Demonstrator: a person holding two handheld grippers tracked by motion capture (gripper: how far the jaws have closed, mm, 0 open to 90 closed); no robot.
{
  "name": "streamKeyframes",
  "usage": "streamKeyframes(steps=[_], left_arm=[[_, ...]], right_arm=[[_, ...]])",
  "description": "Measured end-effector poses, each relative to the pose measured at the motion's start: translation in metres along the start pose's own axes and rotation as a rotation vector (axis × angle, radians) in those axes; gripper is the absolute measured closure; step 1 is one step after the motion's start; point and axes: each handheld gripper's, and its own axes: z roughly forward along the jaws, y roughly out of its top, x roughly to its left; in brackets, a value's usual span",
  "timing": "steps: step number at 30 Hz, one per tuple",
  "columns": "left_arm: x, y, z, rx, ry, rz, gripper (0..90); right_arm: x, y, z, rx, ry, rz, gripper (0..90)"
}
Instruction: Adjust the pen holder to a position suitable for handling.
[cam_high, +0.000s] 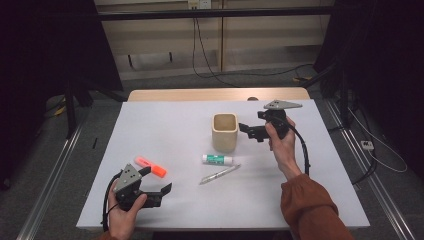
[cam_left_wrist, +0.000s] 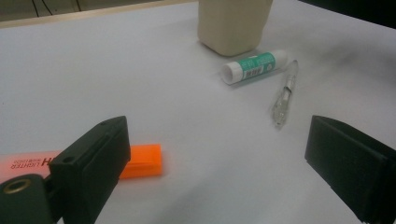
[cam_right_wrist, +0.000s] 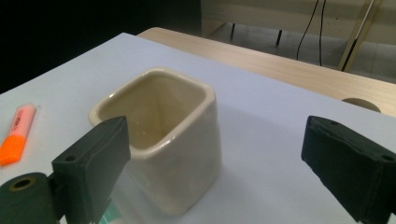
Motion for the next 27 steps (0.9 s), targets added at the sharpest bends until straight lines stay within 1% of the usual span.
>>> streamKeyframes(steps=[2,3,4,6,8,9,11,12,13,17,22,23,24,27], left_arm=[[0.000,0.000,0.000,0.002,0.000,0.005,6.7],[0.000,0.000,0.000,0.000,0.001,0.003,6.7],[0.000,0.000,-0.001,-0.005,0.004,0.009,6.9],[0.000,0.000,-0.001,-0.009,0.005,0.014,6.9],[0.000,-0.001,-0.001,-0.006,0.001,0.007,6.9],[0.001,-0.001,-0.001,-0.001,0.003,0.012,6.9],[0.001,-0.001,-0.001,-0.004,0.001,-0.002,6.9],[0.001,-0.001,-0.001,-0.005,0.003,-0.002,6.9],[0.001,-0.001,-0.001,-0.006,0.002,-0.001,6.9],[0.001,-0.001,-0.001,-0.005,0.002,0.004,6.9],[0.002,-0.001,-0.003,-0.004,0.007,0.006,6.9],[0.002,-0.001,-0.003,-0.005,0.007,-0.001,6.9],[0.002,-0.001,-0.003,-0.007,0.011,0.003,6.9],[0.002,-0.001,-0.005,-0.012,0.017,-0.002,6.9]], right_arm=[[0.001,-0.005,-0.003,0.004,-0.018,-0.010,8.0],[0.001,-0.007,-0.005,0.010,-0.022,-0.015,7.9],[0.001,-0.010,-0.006,0.017,-0.023,-0.020,7.9],[0.001,-0.014,-0.010,0.022,-0.024,-0.020,7.8],[0.000,-0.019,-0.015,0.026,-0.032,-0.021,7.7],[-0.001,-0.022,-0.017,0.024,-0.036,-0.013,7.6],[-0.002,-0.027,-0.020,0.021,-0.042,-0.006,7.7],[-0.002,-0.030,-0.021,0.017,-0.045,-0.004,7.8],[-0.002,-0.033,-0.022,0.016,-0.045,0.001,7.8],[0.002,-0.044,-0.027,0.026,-0.045,-0.010,7.8],[0.005,-0.056,-0.034,0.016,-0.043,-0.010,7.8],[0.005,-0.058,-0.036,0.010,-0.048,-0.010,7.8],[0.006,-0.061,-0.037,0.007,-0.048,-0.013,7.9],[0.010,-0.069,-0.041,0.006,-0.049,-0.018,7.9]])
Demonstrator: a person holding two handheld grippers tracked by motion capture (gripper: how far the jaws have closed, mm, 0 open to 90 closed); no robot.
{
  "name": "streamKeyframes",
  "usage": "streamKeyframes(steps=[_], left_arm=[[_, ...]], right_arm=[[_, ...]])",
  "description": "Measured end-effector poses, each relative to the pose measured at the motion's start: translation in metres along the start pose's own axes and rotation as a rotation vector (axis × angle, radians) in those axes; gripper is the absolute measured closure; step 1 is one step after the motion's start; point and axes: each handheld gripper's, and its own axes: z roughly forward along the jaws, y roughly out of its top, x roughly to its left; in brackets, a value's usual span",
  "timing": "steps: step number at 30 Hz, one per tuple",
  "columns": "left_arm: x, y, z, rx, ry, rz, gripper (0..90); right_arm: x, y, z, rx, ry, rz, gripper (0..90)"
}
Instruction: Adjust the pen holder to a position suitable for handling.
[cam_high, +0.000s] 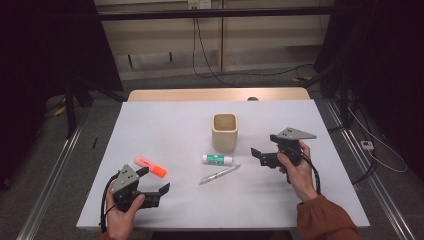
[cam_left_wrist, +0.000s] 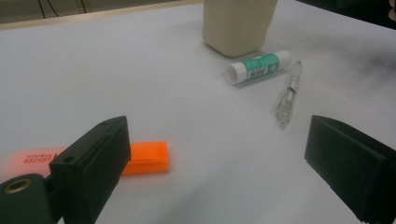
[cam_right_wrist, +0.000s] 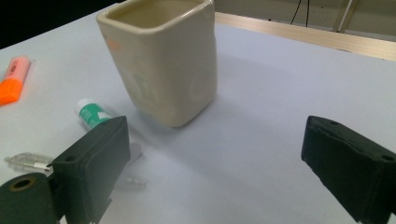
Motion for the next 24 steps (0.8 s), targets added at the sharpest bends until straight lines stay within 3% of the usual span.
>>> streamKeyframes(steps=[6,10,18,24], left_arm=[[-0.006,0.004,-0.005,-0.047,0.006,0.022,7.6],[-0.005,0.003,-0.003,-0.034,0.003,0.021,7.7],[-0.002,0.003,-0.004,-0.033,0.004,0.016,7.6],[-0.002,0.003,-0.003,-0.029,0.006,0.014,7.6]], right_arm=[[0.003,-0.015,-0.015,-0.038,-0.025,0.003,7.9],[0.004,-0.025,-0.025,-0.052,-0.030,0.007,8.0],[0.006,-0.046,-0.043,-0.074,-0.085,0.027,8.1],[0.008,-0.055,-0.055,-0.077,-0.089,0.027,8.1]])
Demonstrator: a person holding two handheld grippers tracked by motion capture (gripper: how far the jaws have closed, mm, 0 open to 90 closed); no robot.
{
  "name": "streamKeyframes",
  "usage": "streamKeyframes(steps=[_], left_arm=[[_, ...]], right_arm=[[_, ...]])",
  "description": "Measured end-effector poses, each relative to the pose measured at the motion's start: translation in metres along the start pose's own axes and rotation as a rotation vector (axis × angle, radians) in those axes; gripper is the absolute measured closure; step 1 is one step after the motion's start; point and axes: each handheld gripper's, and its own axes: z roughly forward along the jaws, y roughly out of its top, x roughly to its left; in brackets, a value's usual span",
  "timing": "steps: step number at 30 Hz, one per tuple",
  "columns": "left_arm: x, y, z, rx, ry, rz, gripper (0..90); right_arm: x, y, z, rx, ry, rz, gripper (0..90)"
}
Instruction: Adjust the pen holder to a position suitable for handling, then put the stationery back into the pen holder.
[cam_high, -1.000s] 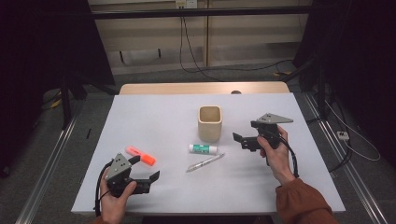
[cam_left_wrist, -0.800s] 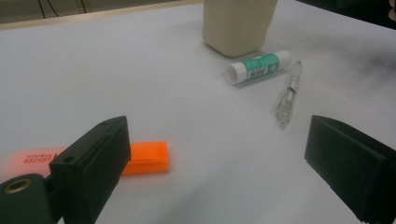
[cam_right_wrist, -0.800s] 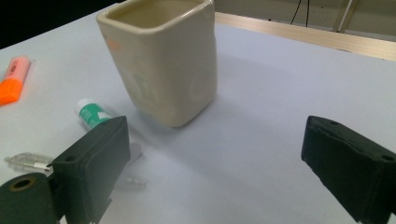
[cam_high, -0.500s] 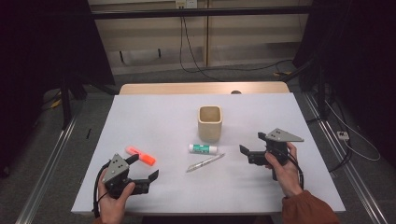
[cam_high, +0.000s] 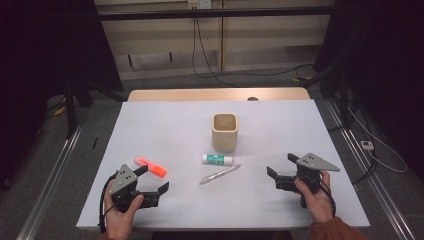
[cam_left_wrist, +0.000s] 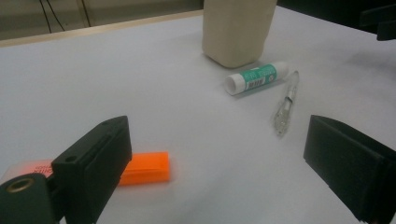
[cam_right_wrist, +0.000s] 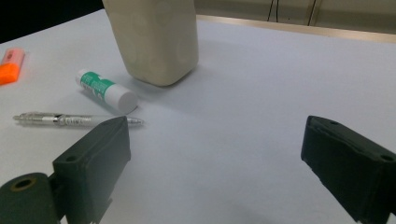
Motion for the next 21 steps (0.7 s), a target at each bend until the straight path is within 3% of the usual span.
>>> streamKeyframes(steps=[9,13,18,21], left_arm=[[0.003,0.002,0.000,0.009,0.008,0.001,8.8],[0.009,0.005,-0.001,0.003,0.010,-0.019,8.5],[0.021,0.011,-0.004,0.016,0.049,-0.042,8.5],[0.030,0.014,-0.002,0.042,0.033,-0.049,8.4]], right_arm=[[0.001,-0.007,-0.013,0.005,-0.005,0.000,8.1],[-0.001,-0.011,-0.018,0.010,-0.016,0.005,8.1],[-0.001,-0.014,-0.021,0.008,-0.015,0.009,8.1],[-0.001,-0.014,-0.021,0.006,-0.009,0.010,8.1]])
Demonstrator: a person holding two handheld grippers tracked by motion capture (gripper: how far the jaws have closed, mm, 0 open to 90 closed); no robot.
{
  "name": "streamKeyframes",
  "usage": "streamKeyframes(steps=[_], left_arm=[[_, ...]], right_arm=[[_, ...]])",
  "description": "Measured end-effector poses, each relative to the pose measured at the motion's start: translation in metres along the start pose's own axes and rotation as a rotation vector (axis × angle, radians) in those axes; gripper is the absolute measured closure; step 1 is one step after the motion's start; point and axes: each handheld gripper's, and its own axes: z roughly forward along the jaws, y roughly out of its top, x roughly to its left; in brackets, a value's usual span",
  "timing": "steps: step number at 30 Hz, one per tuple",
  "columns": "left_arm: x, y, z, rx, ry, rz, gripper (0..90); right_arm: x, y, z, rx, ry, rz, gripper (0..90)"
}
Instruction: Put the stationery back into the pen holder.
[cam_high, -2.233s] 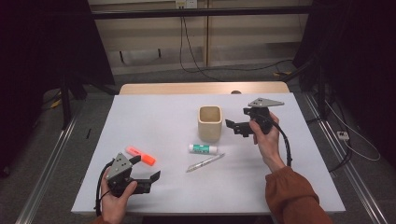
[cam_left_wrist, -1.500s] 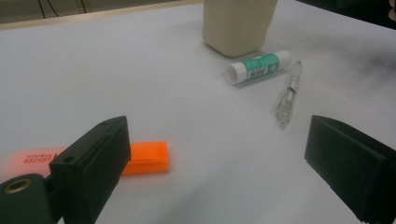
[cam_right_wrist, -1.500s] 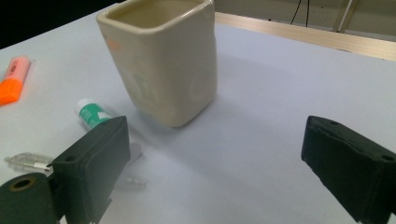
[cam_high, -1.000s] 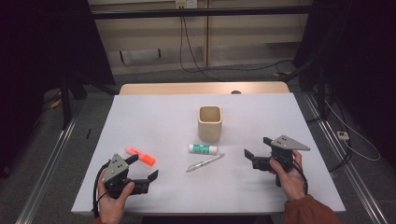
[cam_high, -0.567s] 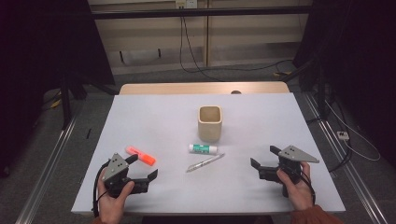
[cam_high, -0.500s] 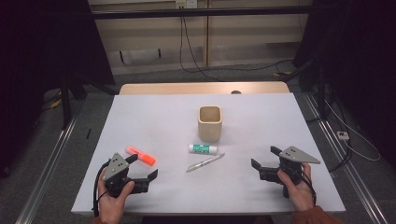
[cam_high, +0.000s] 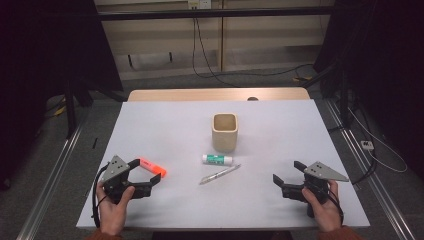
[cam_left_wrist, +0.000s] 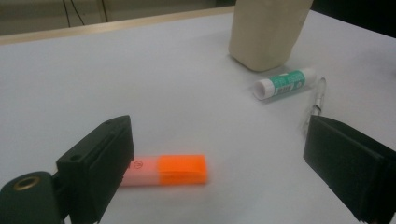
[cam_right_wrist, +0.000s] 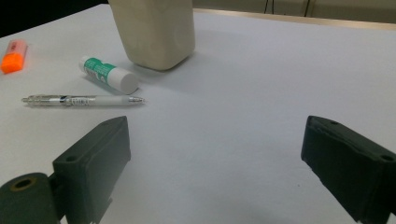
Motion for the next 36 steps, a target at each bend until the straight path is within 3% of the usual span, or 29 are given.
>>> streamKeyframes(steps=[2,4,7,11,12,15,20,24,26,28,29,31,34,36], left_arm=[[0.006,0.002,0.003,0.009,-0.020,-0.008,8.3],[0.010,0.004,0.005,0.021,-0.013,0.013,8.4],[0.014,0.008,0.007,0.032,-0.009,-0.005,8.2],[0.018,0.011,0.009,0.059,-0.037,0.004,9.0],[0.019,0.012,0.009,0.064,-0.032,0.012,11.5],[0.023,0.017,0.012,0.066,-0.026,-0.012,15.9],[0.035,0.025,0.019,0.118,-0.004,-0.023,23.0],[0.043,0.030,0.025,0.148,0.006,-0.041,35.1],[0.046,0.033,0.029,0.159,0.019,-0.025,40.2],[0.050,0.036,0.034,0.172,0.004,-0.034,45.0],[0.051,0.039,0.038,0.202,-0.008,-0.031,48.3],[0.052,0.045,0.046,0.236,0.025,-0.001,52.8],[0.058,0.048,0.054,0.242,0.036,-0.002,67.9],[0.062,0.045,0.057,0.237,0.031,-0.032,78.4]], right_arm=[[0.001,0.000,0.001,0.002,0.006,-0.004,8.1],[0.002,0.000,0.001,-0.001,0.012,-0.007,8.1],[0.003,0.000,0.001,0.001,0.016,-0.014,8.1],[0.002,0.001,0.001,-0.007,0.024,-0.009,8.1],[0.003,0.001,0.002,-0.004,0.023,-0.006,8.1],[0.003,0.001,0.003,-0.001,0.032,-0.013,8.1],[0.004,0.001,0.004,0.001,0.039,-0.014,8.0],[0.004,0.001,0.005,0.005,0.040,-0.014,8.1],[0.004,0.001,0.005,0.010,0.040,-0.018,8.0],[0.004,0.001,0.005,0.010,0.042,-0.019,8.0],[0.004,0.001,0.005,0.009,0.042,-0.017,8.0],[0.003,0.001,0.006,0.013,0.045,-0.022,7.9],[0.004,0.001,0.007,0.013,0.048,-0.017,7.9],[0.005,0.001,0.007,0.013,0.054,-0.022,7.8]])
